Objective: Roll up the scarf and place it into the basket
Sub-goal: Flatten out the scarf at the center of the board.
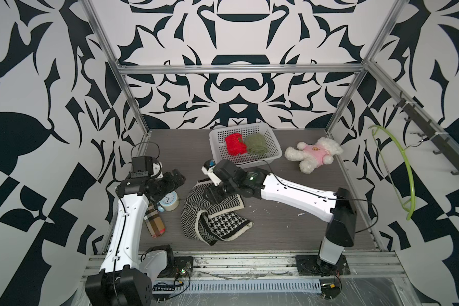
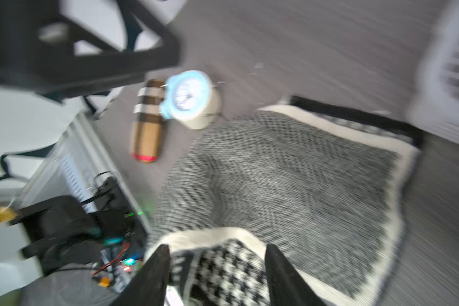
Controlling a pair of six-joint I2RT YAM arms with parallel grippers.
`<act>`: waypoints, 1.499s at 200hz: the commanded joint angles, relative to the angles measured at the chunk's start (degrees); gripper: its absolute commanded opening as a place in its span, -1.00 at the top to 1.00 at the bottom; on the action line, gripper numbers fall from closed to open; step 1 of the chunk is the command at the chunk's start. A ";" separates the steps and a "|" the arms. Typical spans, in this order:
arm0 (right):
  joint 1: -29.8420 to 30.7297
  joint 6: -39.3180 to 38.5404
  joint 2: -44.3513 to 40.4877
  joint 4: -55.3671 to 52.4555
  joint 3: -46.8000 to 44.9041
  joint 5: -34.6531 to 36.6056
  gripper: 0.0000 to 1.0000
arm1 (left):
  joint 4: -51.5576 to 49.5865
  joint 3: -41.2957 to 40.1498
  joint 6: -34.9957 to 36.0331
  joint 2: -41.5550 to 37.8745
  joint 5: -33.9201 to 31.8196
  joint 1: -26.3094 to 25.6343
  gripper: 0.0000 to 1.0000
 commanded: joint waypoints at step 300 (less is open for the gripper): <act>-5.68 8.74 13.84 12.84 16.81 -15.54 -0.27 | -7.83 9.85 -0.28 -4.91 -12.24 4.04 -0.98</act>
